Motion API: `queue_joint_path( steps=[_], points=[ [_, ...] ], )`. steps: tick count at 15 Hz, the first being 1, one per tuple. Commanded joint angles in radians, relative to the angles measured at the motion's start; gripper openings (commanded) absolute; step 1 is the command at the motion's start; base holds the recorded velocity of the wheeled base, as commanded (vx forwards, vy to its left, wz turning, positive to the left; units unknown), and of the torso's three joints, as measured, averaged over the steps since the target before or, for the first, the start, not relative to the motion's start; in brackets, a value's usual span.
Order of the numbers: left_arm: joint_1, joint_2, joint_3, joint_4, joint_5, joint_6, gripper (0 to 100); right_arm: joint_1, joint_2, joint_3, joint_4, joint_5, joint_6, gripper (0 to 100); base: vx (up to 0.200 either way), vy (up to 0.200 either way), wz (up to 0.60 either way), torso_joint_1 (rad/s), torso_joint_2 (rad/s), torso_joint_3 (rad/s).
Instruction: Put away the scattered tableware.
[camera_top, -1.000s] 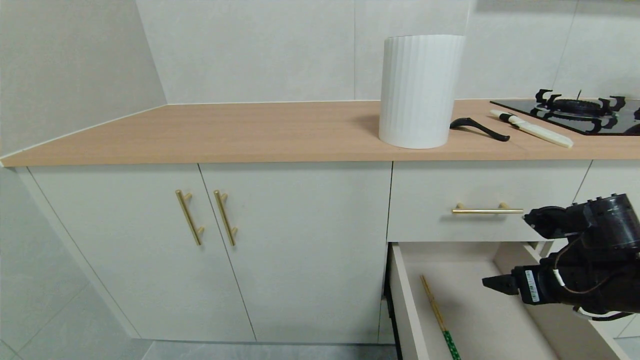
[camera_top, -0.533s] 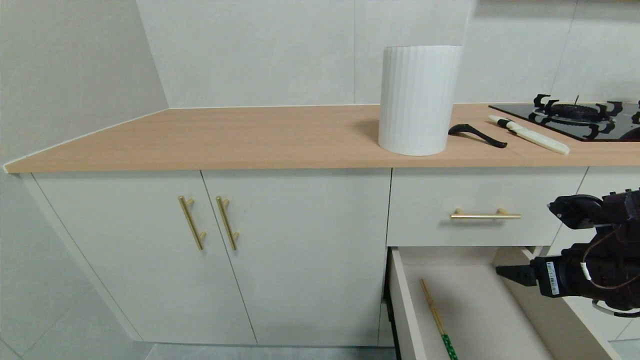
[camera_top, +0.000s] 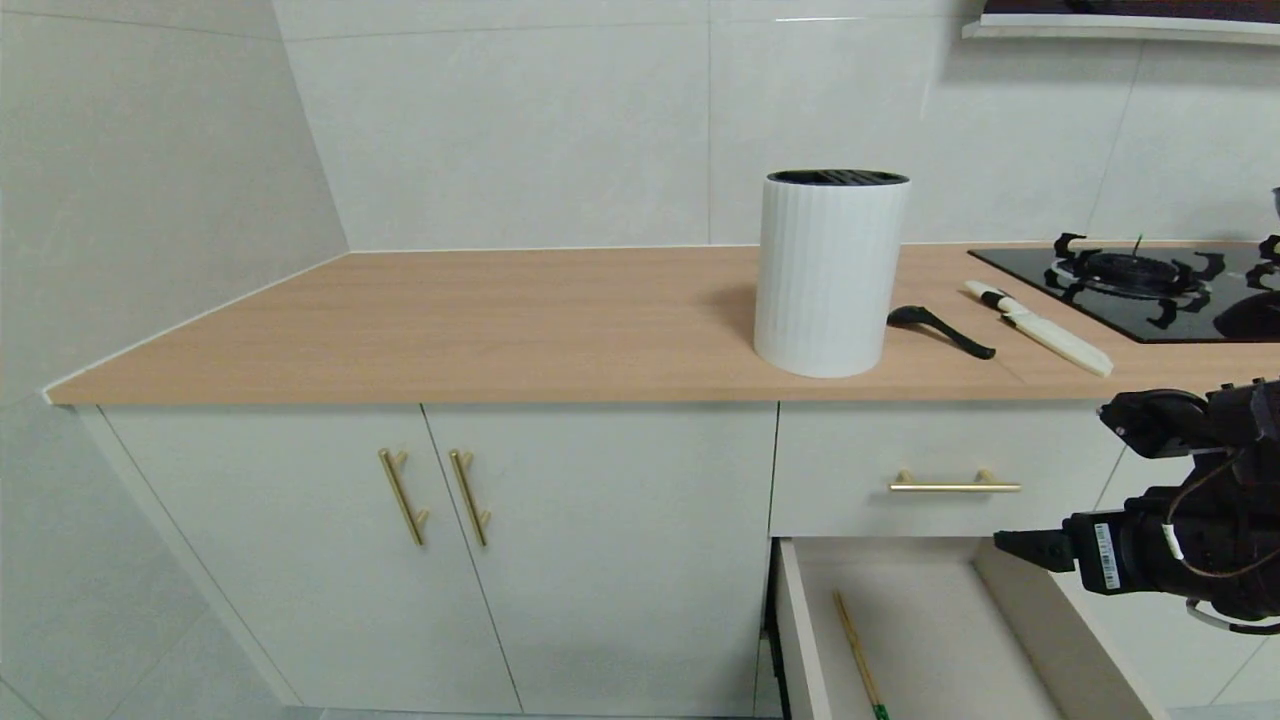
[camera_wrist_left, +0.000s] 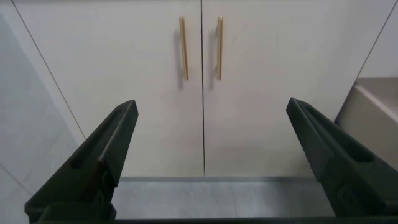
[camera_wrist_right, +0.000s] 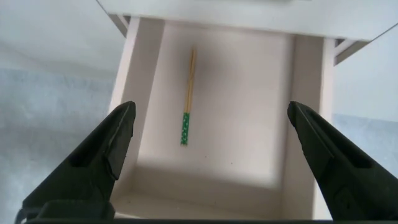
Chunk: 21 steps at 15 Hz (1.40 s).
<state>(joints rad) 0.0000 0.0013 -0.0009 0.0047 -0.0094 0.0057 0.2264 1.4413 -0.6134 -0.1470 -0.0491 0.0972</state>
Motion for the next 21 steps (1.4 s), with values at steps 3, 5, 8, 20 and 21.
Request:
queue_joint_path(
  steps=[3,5,8,20,21],
  points=[
    [0.000,0.000,0.001,0.000,0.000,0.000,100,0.001,0.004,0.000,0.000,0.000,-0.001,100,0.000,0.000,0.00,0.173,-0.48,-0.297],
    [0.000,0.000,-0.001,0.000,0.000,0.000,100,0.001,0.005,0.000,0.000,0.000,-0.001,100,0.000,0.000,0.00,0.188,-0.48,-0.278],
    [0.000,0.000,0.001,0.000,0.000,0.000,100,0.001,0.010,0.001,-0.002,0.002,-0.001,100,0.000,0.000,0.00,0.204,-0.49,-0.282],
    [0.000,0.000,-0.001,0.000,0.000,0.000,100,-0.056,0.130,-0.075,-0.253,-0.029,-0.004,100,0.000,0.000,0.00,0.098,-0.22,-0.127],
    [0.000,0.000,-0.001,0.000,0.000,0.000,100,-0.088,0.228,-0.198,-0.250,-0.021,-0.017,100,0.000,0.000,0.00,0.000,0.00,0.000]
  ],
)
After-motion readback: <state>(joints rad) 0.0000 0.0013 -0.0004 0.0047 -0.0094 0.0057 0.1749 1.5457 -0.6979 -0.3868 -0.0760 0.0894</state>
